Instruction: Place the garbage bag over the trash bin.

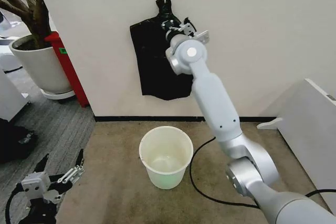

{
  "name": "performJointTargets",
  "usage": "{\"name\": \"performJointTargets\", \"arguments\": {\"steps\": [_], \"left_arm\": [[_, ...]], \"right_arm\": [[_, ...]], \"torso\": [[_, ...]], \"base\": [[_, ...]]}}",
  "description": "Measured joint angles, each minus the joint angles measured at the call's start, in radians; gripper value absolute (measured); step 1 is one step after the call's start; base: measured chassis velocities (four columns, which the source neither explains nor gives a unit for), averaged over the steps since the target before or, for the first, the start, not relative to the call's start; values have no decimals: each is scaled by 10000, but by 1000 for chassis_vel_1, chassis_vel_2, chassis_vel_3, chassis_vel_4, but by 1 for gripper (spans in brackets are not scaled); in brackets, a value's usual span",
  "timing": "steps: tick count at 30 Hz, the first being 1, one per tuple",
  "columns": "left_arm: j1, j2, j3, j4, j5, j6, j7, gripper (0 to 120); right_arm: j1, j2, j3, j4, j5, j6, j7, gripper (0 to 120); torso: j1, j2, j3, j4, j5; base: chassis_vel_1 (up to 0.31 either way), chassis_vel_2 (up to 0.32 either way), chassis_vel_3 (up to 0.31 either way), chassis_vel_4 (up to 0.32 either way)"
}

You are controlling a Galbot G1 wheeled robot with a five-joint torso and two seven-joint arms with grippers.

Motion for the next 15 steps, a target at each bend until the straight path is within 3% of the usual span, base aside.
{"name": "performJointTargets", "arguments": {"steps": [1,5,15], "left_arm": [[0,0,0,0,0,0,0,100],[-3,0,5,0,5,-1,4,100],[-7,1,12,0,13,-1,11,100]], "right_arm": [[0,0,0,0,0,0,0,27],[172,0,204,-389,68,83,163,51],[282,0,148,-545,98,89,184,82]], "torso": [[0,0,0,0,0],[0,0,0,-1,1],[0,0,0,1,0]], "base": [[0,0,0,0],[0,0,0,0],[0,0,0,0]]}}
